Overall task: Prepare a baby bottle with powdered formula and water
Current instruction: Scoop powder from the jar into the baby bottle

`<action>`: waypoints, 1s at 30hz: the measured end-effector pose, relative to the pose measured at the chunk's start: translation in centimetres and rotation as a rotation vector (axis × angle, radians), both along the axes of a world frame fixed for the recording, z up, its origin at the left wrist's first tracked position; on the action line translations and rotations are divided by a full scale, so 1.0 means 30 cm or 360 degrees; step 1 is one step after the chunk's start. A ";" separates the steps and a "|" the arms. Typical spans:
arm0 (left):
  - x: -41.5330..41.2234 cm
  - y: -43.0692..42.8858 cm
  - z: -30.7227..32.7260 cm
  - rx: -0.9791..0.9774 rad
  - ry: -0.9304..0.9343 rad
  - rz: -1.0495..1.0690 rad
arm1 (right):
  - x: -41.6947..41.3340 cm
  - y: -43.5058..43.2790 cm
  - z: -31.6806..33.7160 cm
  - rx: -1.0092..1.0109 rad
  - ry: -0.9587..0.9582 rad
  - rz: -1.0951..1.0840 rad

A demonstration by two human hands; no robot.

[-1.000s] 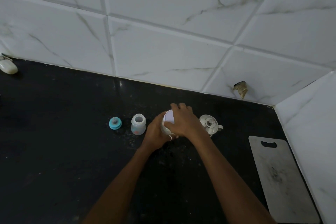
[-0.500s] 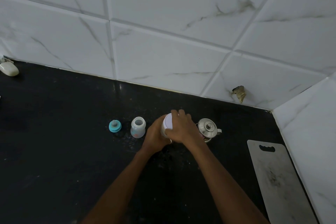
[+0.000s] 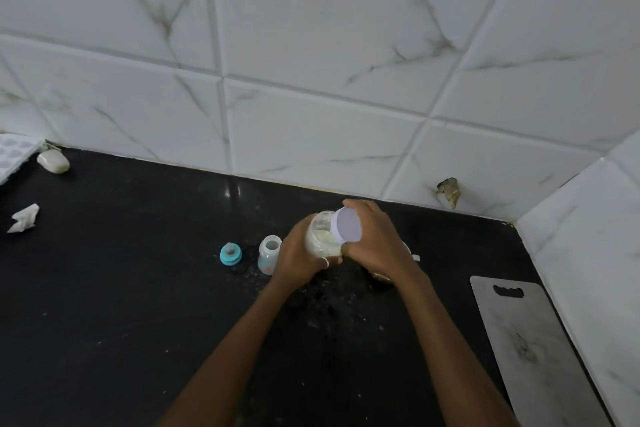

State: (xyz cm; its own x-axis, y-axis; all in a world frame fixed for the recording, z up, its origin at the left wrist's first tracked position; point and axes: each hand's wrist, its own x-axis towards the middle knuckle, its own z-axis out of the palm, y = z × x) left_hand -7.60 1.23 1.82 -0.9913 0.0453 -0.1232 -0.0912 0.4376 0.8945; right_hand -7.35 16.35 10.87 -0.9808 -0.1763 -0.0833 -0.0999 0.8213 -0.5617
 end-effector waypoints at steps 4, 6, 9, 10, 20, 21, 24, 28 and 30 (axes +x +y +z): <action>0.066 -0.050 0.063 0.0369 0.0355 0.0100 | 0.069 0.030 0.028 -0.0107 0.0029 -0.0179; 0.071 -0.052 0.104 0.0346 0.0375 0.0094 | 0.114 0.047 0.015 -0.0117 0.0021 -0.0262; 0.106 -0.065 0.145 0.0260 0.0450 0.0111 | 0.194 0.074 -0.030 -0.0163 -0.0033 -0.0373; 0.114 -0.066 0.161 0.0237 0.0446 0.0112 | 0.214 0.082 -0.054 -0.0172 -0.0062 -0.0408; 0.151 -0.036 0.208 0.0077 0.0422 0.0065 | 0.392 0.157 -0.317 0.0084 -0.0268 -0.0517; 0.155 -0.035 0.210 0.0064 0.0424 0.0059 | 0.403 0.159 -0.340 0.0136 -0.0290 -0.0502; 0.165 -0.031 0.210 0.0059 0.0423 0.0054 | 0.427 0.157 -0.390 0.0236 -0.0320 -0.0482; 0.183 -0.028 0.218 0.0055 0.0422 0.0069 | 0.444 0.160 -0.427 0.0347 -0.0358 -0.0454; 0.191 -0.028 0.218 0.0043 0.0430 0.0062 | 0.448 0.161 -0.436 0.0406 -0.0366 -0.0426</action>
